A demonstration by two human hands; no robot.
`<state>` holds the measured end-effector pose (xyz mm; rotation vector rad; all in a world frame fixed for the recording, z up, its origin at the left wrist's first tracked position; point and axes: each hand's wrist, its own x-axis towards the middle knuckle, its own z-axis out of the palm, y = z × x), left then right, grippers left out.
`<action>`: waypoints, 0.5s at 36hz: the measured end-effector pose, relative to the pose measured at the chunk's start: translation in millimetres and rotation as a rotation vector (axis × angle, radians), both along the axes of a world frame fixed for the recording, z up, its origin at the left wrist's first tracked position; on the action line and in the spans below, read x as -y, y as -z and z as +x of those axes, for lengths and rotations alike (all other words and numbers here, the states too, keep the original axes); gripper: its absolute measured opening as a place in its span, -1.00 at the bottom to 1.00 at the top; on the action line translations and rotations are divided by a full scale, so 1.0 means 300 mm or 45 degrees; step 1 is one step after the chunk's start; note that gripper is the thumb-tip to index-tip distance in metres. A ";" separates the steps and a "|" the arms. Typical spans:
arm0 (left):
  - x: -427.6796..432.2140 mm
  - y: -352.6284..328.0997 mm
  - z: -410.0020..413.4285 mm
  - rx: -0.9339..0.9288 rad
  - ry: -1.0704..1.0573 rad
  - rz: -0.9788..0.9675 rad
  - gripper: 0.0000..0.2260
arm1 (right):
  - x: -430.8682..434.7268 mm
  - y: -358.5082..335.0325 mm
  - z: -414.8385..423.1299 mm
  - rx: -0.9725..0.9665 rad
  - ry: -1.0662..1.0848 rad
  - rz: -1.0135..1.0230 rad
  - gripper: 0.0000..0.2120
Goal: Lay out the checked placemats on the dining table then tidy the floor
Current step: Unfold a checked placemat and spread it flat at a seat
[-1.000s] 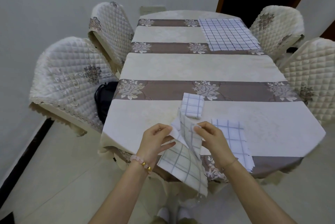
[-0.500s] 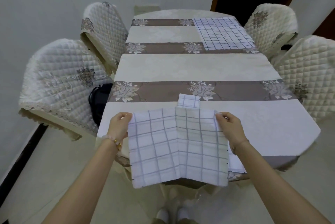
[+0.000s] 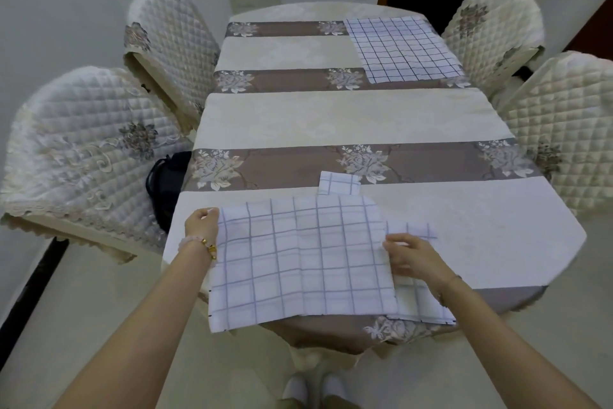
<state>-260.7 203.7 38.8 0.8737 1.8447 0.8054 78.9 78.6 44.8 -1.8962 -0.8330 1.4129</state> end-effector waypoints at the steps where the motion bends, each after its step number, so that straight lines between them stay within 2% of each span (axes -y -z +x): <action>1: -0.002 0.009 -0.005 0.005 -0.017 -0.001 -0.88 | 0.015 0.015 0.000 0.046 -0.067 -0.031 -0.73; 6: 0.009 0.029 -0.020 0.002 -0.099 -0.042 -0.82 | 0.047 0.055 -0.007 0.119 -0.198 -0.069 -0.78; 9: 0.018 0.027 -0.010 -0.096 -0.042 -0.042 -0.72 | 0.048 0.065 -0.009 0.151 -0.193 -0.059 -0.85; 11: 0.044 0.004 0.017 -0.308 0.062 0.004 -0.64 | 0.051 0.058 -0.015 0.160 -0.147 -0.016 -0.79; 13: 0.093 -0.022 0.057 -0.537 0.238 0.213 -0.61 | 0.058 0.034 -0.027 0.111 -0.075 0.022 -0.77; 18: 0.281 -0.039 0.206 -0.595 0.781 0.607 -0.60 | 0.080 -0.027 -0.075 -0.096 0.030 0.082 -0.77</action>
